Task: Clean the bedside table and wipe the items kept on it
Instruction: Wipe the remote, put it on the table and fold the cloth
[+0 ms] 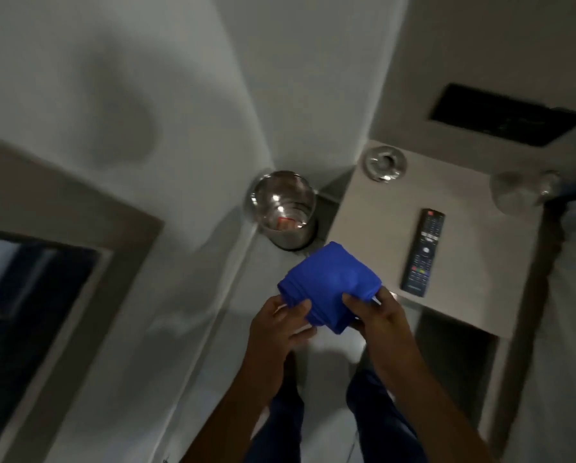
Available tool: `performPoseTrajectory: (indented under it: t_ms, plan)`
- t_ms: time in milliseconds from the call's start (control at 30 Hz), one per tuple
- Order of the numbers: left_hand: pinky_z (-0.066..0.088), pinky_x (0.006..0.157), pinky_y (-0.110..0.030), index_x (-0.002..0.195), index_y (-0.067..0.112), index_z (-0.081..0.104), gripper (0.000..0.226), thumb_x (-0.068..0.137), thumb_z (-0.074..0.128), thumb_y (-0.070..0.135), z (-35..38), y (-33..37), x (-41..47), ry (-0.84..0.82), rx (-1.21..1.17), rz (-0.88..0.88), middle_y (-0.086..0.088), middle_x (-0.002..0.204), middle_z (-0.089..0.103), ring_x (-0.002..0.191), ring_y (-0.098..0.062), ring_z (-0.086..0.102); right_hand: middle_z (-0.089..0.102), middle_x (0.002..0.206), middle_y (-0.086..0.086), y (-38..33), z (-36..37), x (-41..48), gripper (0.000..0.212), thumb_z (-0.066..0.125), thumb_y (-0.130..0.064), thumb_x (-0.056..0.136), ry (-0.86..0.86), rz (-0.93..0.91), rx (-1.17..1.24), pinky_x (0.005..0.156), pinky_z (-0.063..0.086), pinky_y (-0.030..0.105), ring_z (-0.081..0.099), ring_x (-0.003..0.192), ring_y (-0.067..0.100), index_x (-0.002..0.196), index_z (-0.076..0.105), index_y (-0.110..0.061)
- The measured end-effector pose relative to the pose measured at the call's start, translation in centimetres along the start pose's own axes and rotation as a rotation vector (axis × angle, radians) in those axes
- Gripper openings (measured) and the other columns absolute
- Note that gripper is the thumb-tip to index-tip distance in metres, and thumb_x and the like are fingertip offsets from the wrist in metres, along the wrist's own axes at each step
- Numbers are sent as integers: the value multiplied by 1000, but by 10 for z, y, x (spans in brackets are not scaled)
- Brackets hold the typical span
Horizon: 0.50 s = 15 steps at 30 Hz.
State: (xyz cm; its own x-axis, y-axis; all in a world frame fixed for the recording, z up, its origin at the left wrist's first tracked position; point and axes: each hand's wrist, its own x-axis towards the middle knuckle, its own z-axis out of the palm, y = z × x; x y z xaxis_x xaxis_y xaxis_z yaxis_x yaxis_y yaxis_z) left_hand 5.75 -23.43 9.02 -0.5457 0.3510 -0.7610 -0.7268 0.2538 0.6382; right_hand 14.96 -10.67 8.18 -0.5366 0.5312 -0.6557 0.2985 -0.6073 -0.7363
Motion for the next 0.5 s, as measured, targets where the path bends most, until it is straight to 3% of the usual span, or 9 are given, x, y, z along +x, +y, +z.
performPoseTrajectory:
  t_ms: [133,200,267,400,500]
  plan:
    - [63,64,-33,111,10,60,26,86,66,4,-78,31,-35,267,-161,148,-13,106,71,87,-30,73,71,117,2,5,90,-22,40,61,-8,91,-244,-66,-135,86,57,42,69,103,20,129,56,-19]
    - [63,65,-33,113,12,61,29,84,68,9,-118,36,-50,377,-188,220,-12,106,72,89,-27,74,71,112,5,9,134,-31,35,62,-8,90,-327,-88,-209,79,60,41,71,98,20,123,59,-17]
    - [63,64,-32,113,13,61,30,85,69,10,-154,39,-59,507,-236,264,-13,110,70,92,-28,72,71,106,7,13,179,-37,29,63,-6,89,-366,-100,-298,69,62,37,71,90,20,115,62,-19]
    - [61,59,-27,109,23,62,26,88,67,10,-210,55,-79,667,-346,370,-12,117,68,98,-33,70,72,100,13,15,265,-50,30,64,-7,88,-484,-148,-446,70,61,47,71,86,28,117,64,-16]
    - [60,60,-27,105,23,58,26,83,72,17,-232,75,-87,705,-363,473,-17,117,66,89,-28,72,72,93,13,7,307,-55,23,66,-6,86,-451,-120,-444,63,62,37,72,80,30,108,68,-13]
